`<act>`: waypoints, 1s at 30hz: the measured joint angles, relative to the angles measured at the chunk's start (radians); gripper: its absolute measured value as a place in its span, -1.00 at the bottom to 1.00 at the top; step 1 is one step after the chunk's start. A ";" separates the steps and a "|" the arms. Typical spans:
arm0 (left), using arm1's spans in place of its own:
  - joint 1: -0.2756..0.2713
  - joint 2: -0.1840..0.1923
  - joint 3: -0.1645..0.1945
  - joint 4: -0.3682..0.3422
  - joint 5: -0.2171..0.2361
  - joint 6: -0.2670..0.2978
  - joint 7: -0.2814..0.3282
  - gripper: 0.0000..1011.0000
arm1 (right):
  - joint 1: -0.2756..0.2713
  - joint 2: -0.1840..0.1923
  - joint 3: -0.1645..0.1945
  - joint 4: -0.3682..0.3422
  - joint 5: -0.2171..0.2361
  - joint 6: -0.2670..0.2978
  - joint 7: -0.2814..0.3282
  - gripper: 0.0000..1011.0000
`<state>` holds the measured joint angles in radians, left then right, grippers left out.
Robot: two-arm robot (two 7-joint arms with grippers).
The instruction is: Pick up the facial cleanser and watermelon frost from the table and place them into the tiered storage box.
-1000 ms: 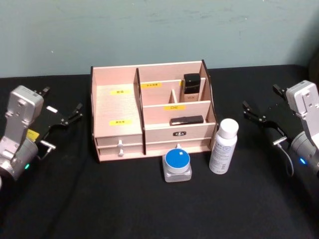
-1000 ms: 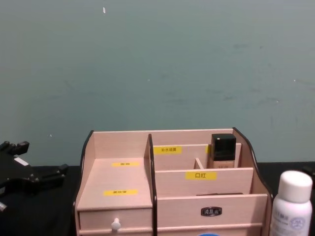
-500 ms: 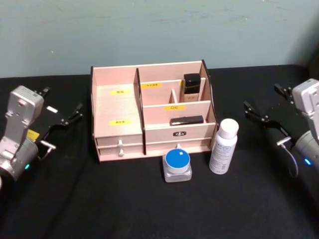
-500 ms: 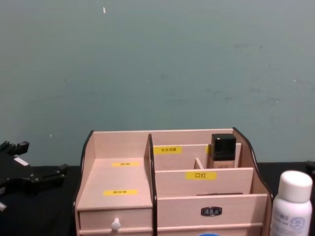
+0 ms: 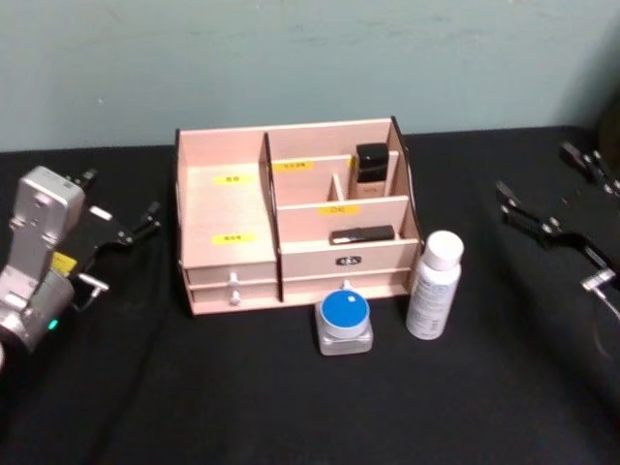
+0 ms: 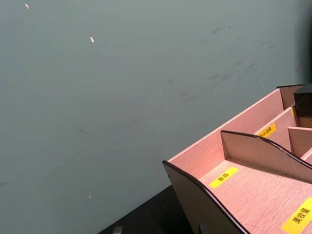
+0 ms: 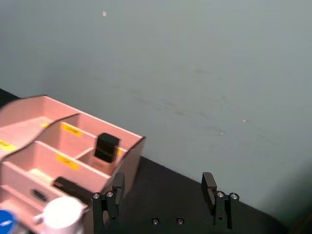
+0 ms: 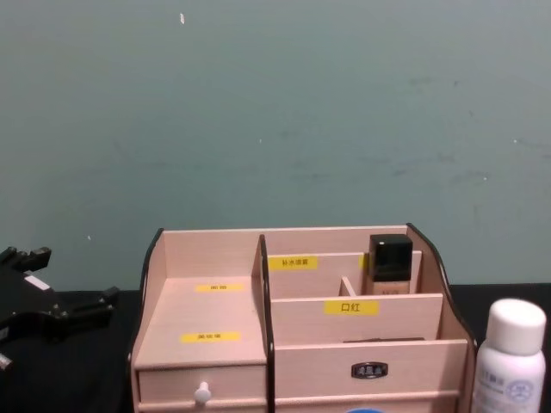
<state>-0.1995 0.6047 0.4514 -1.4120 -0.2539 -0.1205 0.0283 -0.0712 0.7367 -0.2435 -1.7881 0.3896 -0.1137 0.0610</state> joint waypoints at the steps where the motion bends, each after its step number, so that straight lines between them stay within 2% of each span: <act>1: 0.000 0.000 0.000 0.000 0.000 0.000 0.000 1.00 | -0.034 0.013 0.018 -0.031 0.018 0.001 0.007 0.98; 4: 0.000 0.000 0.000 0.000 0.000 0.000 0.000 1.00 | -0.101 0.034 0.048 -0.083 0.050 0.007 0.023 0.98; 8: 0.000 0.000 0.000 0.000 0.000 0.000 0.000 1.00 | -0.175 0.051 0.070 -0.134 0.081 0.015 0.045 0.98; 10: 0.000 0.000 0.000 0.000 0.000 0.000 0.000 1.00 | -0.212 0.057 0.074 -0.155 0.090 0.020 0.057 0.98; 14: 0.000 0.000 0.000 0.000 0.000 0.000 0.000 1.00 | -0.253 0.059 0.070 -0.175 0.095 0.032 0.075 0.98; 23: 0.000 0.000 0.000 0.000 0.000 0.000 0.000 1.00 | -0.269 0.044 0.044 -0.164 0.097 0.069 0.115 0.98; 30: 0.000 0.000 0.000 0.000 0.000 0.000 0.000 1.00 | -0.230 0.015 0.018 -0.119 0.082 0.106 0.136 0.98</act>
<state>-0.1995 0.6047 0.4514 -1.4120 -0.2539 -0.1205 0.0282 -0.3011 0.7513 -0.2253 -1.9074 0.4718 -0.0082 0.1972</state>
